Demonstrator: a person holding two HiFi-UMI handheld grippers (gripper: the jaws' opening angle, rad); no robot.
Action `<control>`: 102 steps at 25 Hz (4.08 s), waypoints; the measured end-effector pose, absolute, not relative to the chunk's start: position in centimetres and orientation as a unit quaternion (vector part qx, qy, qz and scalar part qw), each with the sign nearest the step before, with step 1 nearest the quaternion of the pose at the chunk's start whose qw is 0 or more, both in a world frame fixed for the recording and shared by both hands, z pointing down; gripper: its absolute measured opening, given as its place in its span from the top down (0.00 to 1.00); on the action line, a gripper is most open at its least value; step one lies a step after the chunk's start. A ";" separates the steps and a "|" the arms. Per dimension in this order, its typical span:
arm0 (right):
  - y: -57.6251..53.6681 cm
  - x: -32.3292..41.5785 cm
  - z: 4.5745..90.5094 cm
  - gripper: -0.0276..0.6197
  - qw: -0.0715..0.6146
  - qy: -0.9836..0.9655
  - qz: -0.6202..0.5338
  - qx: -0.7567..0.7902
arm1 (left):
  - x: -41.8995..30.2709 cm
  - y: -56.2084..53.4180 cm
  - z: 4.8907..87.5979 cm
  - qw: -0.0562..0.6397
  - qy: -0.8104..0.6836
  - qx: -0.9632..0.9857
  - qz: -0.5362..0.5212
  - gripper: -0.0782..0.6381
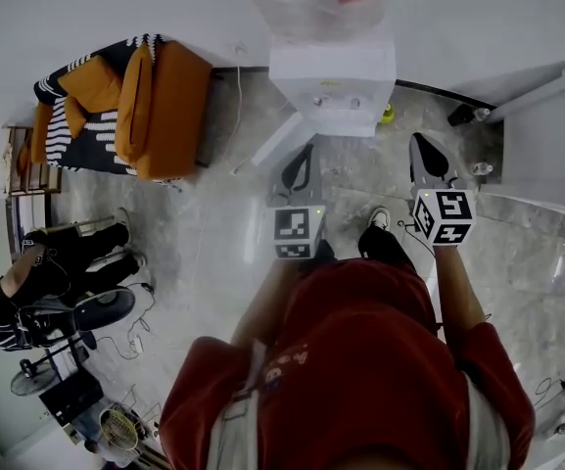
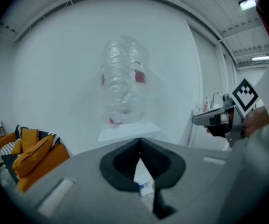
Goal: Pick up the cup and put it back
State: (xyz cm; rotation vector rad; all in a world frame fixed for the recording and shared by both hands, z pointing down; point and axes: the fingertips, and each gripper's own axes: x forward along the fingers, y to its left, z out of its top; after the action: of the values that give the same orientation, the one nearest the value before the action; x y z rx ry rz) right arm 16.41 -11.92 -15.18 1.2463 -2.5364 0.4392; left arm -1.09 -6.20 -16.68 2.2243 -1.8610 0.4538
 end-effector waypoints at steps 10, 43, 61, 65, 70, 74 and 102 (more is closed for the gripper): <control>-12.9 20.3 -11.5 0.96 0.146 -0.889 0.167 0.399 | 3.2 -6.4 -13.5 0.118 -0.644 0.736 0.172 0.89; -10.2 8.9 41.0 0.96 0.223 -0.895 0.112 0.369 | -4.7 -8.0 43.4 0.110 -0.482 0.834 0.244 0.89; -14.8 3.9 72.7 0.96 0.225 -0.925 0.122 0.280 | -6.1 -13.1 73.6 0.083 -0.441 0.855 0.259 0.89; -13.8 4.1 75.2 0.96 0.244 -0.919 0.151 0.271 | -6.9 -12.7 75.2 0.105 -0.448 0.851 0.252 0.89; -13.9 3.6 75.9 0.96 0.240 -0.921 0.155 0.264 | -6.9 -12.7 75.7 0.103 -0.459 0.849 0.241 0.89; -13.5 3.6 75.8 0.96 0.227 -0.921 0.168 0.268 | -6.2 -12.8 75.7 0.100 -0.460 0.850 0.235 0.89; -16.3 3.2 78.2 0.96 0.222 -0.924 0.180 0.255 | -4.9 -21.2 77.7 0.116 -0.519 0.824 0.197 0.77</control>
State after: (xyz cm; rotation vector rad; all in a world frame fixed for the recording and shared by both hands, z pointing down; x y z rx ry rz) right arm 3.19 -16.30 78.16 0.7057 -2.5525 0.4972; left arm -4.94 -21.20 77.68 2.4123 -1.5194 0.5777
